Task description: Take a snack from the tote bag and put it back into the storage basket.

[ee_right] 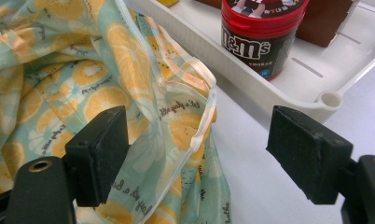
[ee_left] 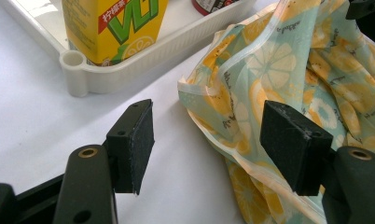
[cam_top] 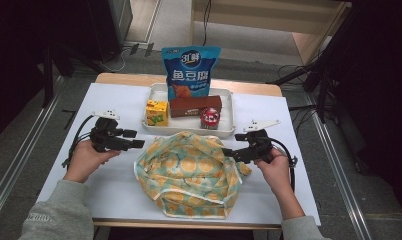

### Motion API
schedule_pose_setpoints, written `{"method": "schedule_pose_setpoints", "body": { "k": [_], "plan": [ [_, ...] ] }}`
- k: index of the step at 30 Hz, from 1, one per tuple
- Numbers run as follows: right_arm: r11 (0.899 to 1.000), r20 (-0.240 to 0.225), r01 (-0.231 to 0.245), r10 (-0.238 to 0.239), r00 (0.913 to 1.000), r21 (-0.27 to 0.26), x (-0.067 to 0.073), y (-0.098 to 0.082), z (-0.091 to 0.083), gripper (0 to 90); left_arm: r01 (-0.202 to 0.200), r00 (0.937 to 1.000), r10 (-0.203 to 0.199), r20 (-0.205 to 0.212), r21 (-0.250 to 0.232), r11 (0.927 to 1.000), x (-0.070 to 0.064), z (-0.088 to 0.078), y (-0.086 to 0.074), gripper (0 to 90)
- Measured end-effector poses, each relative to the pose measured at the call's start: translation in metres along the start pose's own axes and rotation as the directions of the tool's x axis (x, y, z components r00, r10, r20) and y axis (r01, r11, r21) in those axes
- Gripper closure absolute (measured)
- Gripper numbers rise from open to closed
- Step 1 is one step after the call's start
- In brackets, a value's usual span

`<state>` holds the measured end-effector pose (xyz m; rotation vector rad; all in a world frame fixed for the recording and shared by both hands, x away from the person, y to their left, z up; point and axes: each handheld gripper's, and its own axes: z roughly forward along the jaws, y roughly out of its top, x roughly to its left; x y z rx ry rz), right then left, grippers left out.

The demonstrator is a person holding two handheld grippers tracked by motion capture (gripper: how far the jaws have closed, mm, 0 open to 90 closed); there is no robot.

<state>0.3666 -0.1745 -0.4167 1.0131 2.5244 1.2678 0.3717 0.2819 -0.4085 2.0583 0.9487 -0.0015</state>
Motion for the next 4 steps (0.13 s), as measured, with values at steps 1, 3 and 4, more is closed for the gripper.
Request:
{"method": "schedule_pose_setpoints", "body": {
  "k": [1, 3, 4],
  "plan": [
    [1.000, -0.003, 0.001, -0.001, 1.0000, -0.004, -0.0003, 0.0000, -0.0003, 21.4, 0.001, 1.0000, -0.001, 0.001, 0.000, 1.0000, 0.0001, 0.0001, 0.0000, 34.9],
    [1.000, -0.005, -0.007, 0.007, 1.0000, -0.012, -0.0007, 0.0003, -0.0011, 21.4, 0.002, 1.0000, -0.002, 0.005, 0.000, 1.0000, 0.0005, 0.0002, 0.0001, 33.9],
    [1.000, -0.007, -0.011, 0.010, 0.9999, -0.014, -0.0011, 0.0003, -0.0016, 21.4, 0.013, 0.9999, -0.013, 0.001, -0.001, 0.9999, 0.0006, 0.0008, 0.0002, 33.7]
  ]
}}
